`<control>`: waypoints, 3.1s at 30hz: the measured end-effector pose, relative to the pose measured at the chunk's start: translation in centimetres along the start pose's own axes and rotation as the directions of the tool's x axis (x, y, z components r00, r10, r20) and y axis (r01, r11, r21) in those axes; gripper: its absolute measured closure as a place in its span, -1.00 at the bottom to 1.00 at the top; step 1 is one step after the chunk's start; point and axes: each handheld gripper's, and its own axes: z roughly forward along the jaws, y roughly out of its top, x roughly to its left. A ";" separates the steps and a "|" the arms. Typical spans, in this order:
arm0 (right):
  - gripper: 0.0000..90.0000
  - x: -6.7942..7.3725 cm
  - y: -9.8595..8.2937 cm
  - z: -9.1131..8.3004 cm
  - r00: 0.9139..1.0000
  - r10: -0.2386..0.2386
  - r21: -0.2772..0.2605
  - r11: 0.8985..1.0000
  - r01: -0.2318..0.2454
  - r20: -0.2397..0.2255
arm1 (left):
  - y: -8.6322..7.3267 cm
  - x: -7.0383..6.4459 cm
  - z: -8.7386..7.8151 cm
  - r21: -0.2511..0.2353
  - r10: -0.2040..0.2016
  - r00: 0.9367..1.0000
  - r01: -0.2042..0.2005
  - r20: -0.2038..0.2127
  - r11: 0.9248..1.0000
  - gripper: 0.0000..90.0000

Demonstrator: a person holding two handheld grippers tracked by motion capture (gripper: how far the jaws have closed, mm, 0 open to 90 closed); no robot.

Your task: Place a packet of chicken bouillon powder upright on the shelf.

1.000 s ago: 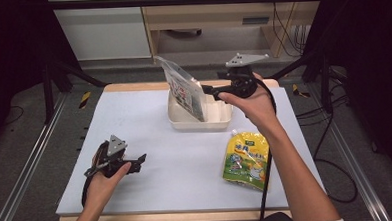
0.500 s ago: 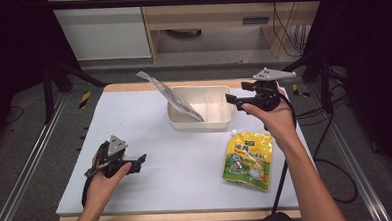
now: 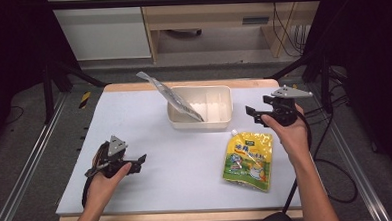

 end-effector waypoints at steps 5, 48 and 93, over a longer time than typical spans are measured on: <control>-0.38 -1.4 -2.1 -0.3 0.999 0.020 0.003 1.000 -0.020 0.049 | -0.1 -0.1 0.1 0.008 -0.003 1.000 0.003 0.001 1.000 -0.81; -0.06 -4.0 -11.5 2.6 0.988 0.147 0.319 0.935 -0.155 0.050 | 0.3 -0.1 0.4 0.001 -0.002 0.999 0.002 0.032 1.000 -0.80; 1.00 3.0 -2.4 -1.1 0.992 -0.044 0.115 0.992 0.059 -0.122 | 2.7 -1.0 -0.6 -0.009 0.015 0.989 -0.014 0.150 1.000 -0.76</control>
